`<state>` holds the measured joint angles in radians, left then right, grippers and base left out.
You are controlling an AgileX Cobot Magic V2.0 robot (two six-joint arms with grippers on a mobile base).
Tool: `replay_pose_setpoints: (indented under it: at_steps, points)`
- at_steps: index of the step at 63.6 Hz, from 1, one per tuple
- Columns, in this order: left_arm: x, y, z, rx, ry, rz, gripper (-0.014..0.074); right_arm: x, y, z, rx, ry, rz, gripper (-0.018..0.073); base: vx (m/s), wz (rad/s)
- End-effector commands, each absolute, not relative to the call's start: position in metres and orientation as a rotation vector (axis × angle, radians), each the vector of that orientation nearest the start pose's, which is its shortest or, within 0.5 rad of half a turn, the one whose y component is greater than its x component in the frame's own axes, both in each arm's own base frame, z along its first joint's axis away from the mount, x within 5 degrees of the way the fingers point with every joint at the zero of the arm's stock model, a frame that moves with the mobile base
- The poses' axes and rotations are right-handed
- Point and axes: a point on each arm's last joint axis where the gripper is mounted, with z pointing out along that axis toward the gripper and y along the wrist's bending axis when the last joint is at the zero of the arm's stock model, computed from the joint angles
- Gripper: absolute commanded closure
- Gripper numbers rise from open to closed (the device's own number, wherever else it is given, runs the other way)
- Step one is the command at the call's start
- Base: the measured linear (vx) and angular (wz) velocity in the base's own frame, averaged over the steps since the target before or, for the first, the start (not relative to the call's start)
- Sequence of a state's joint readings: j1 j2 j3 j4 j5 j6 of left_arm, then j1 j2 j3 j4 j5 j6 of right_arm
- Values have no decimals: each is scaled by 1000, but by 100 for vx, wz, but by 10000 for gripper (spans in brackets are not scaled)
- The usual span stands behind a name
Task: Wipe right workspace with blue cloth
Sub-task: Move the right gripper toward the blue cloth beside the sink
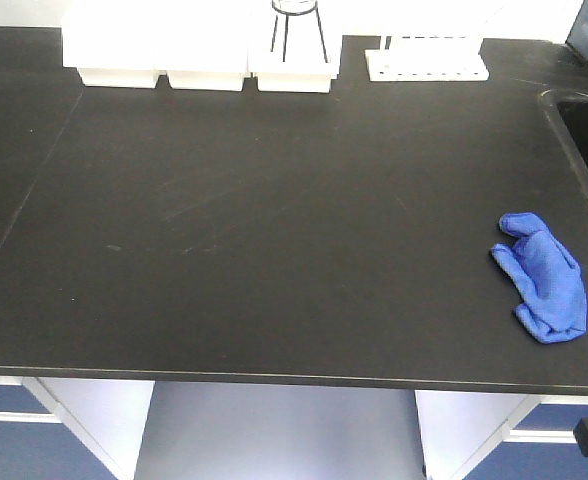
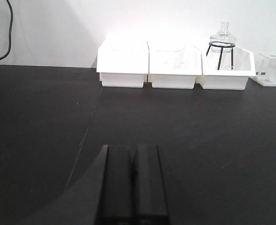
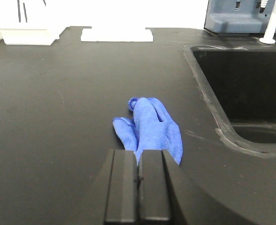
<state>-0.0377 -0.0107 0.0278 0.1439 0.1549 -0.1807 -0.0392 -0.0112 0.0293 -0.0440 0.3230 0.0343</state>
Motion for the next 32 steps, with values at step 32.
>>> replay_pose_setpoints:
  at_steps: [32]
  points:
    - [57,-1,188,-10,1587,-60,602,55,-3,180,28,1742,-50,567,0,0]
